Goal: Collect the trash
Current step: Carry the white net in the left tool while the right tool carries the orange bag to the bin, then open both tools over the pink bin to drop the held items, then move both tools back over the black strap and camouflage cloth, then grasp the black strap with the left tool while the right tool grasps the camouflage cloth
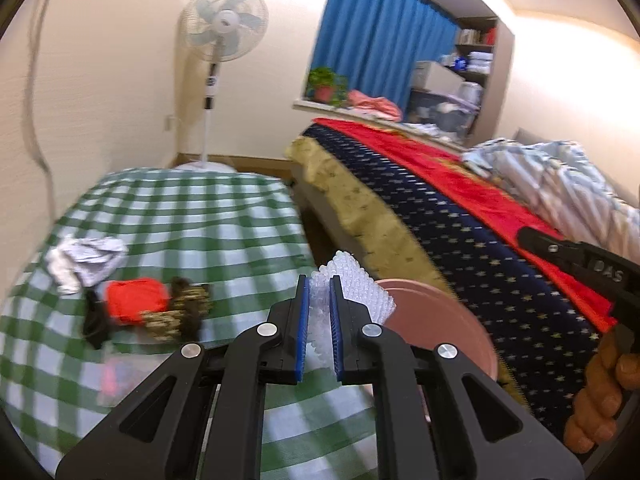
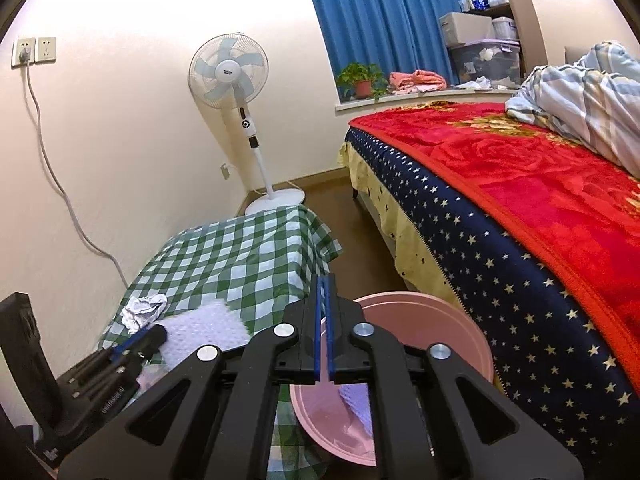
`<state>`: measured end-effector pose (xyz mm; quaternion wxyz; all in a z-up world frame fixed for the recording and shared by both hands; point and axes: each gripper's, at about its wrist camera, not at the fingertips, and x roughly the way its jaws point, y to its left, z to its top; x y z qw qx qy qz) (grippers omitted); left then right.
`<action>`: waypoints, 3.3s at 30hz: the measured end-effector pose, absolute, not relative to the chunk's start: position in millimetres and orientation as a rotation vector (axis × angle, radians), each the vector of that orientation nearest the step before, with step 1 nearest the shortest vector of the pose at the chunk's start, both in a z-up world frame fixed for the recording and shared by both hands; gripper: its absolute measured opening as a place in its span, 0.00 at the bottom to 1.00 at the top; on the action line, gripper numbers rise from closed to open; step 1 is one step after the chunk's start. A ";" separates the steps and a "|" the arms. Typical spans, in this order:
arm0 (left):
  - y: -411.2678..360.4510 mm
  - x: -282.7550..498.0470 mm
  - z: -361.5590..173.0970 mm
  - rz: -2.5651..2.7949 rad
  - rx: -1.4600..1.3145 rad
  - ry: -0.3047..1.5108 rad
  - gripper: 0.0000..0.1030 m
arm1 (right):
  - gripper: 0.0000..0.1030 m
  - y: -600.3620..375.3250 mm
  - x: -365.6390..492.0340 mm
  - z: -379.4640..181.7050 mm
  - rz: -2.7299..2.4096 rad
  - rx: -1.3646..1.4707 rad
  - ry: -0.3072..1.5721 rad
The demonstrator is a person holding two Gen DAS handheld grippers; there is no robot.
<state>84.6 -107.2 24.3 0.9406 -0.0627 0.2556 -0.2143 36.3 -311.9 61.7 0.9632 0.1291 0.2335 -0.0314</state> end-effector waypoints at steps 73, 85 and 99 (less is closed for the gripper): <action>-3.1 78.6 39.6 -0.204 -0.281 0.492 0.29 | 0.29 -204.1 23.6 82.6 0.067 0.118 0.483; 47.2 96.2 3.1 -0.011 -0.298 0.566 0.29 | 0.38 -172.9 86.6 32.7 0.158 0.132 0.569; 56.8 132.3 -41.3 0.052 -0.273 0.663 0.41 | 0.55 -127.6 175.8 -41.2 0.332 0.220 0.728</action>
